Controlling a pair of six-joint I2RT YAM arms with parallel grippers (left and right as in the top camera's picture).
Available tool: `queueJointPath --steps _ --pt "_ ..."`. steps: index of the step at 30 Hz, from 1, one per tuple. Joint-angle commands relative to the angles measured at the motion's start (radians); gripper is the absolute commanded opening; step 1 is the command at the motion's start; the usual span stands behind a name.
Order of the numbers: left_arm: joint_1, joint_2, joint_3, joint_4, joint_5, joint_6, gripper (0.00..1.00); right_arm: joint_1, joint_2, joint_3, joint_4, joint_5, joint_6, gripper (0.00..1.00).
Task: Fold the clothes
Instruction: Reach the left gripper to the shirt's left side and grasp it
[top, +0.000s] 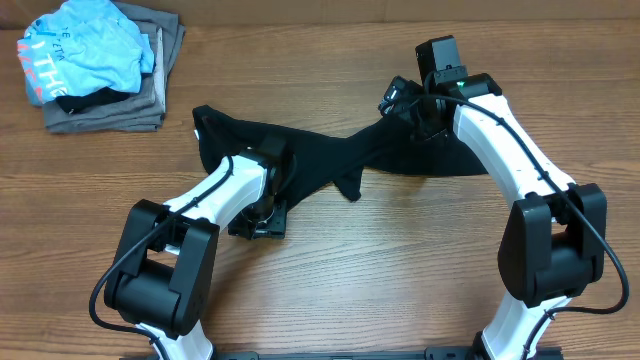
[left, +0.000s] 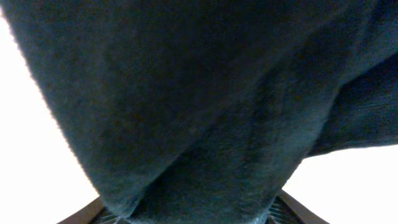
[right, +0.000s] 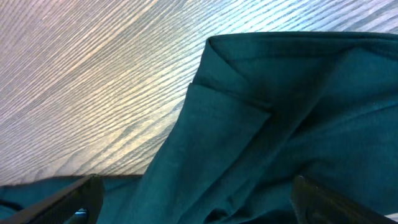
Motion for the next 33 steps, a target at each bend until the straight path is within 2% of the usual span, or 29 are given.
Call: queueJointPath --steps 1,8,12,25,33 --pt "-0.002 0.018 0.015 -0.024 -0.044 -0.015 0.59 0.003 0.002 0.002 0.008 0.011 -0.002 1.0" --pt "-0.002 0.018 0.05 -0.1 -0.168 -0.053 0.61 0.003 0.002 0.002 0.007 0.011 -0.002 1.0" --pt "-0.002 0.018 0.076 -0.111 -0.171 -0.051 0.61 0.003 0.002 0.002 0.007 0.011 -0.002 1.0" --pt "-0.079 0.018 0.097 -0.072 -0.19 -0.013 0.73 0.003 0.002 0.002 0.004 0.022 -0.002 1.0" --pt "-0.079 0.018 0.097 -0.053 -0.185 0.005 0.69 0.003 0.002 0.002 -0.003 0.022 -0.003 1.0"
